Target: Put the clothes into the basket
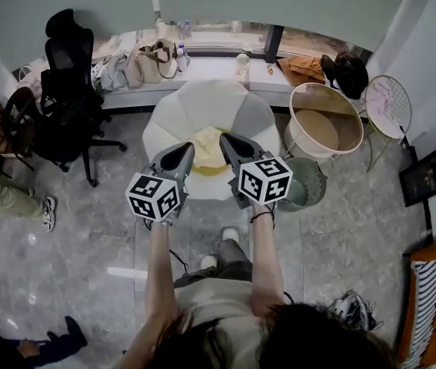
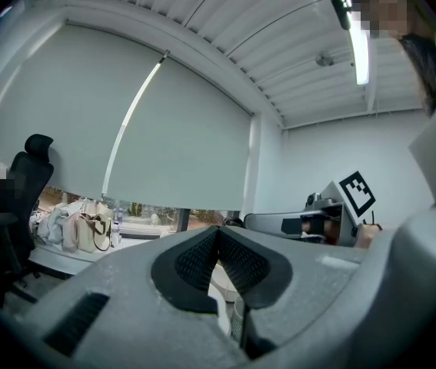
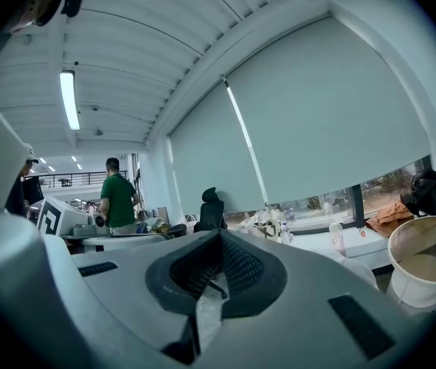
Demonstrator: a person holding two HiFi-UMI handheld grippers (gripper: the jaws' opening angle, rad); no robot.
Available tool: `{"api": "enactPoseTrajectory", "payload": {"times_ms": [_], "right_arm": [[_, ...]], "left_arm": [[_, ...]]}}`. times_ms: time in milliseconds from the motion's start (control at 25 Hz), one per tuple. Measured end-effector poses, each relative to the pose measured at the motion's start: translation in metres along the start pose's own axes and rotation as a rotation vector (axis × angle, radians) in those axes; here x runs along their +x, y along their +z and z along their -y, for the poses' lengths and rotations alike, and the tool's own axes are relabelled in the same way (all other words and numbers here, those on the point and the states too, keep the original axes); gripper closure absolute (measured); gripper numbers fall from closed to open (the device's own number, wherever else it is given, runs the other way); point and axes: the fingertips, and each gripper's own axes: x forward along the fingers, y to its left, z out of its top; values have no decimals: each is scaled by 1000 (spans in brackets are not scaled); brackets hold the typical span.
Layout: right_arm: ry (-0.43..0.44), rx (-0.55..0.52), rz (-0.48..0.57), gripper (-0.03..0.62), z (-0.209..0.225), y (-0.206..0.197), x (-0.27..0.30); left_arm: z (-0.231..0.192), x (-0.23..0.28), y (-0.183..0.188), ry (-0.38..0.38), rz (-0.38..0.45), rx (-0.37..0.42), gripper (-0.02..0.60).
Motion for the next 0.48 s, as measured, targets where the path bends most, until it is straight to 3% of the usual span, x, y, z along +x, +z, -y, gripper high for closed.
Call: {"api": "enactPoseTrajectory", "payload": {"times_ms": [480], "right_arm": [[54, 30, -46, 585, 67, 14, 67]], "left_arm": [[-49, 71, -6, 59, -38, -49, 571]]}}
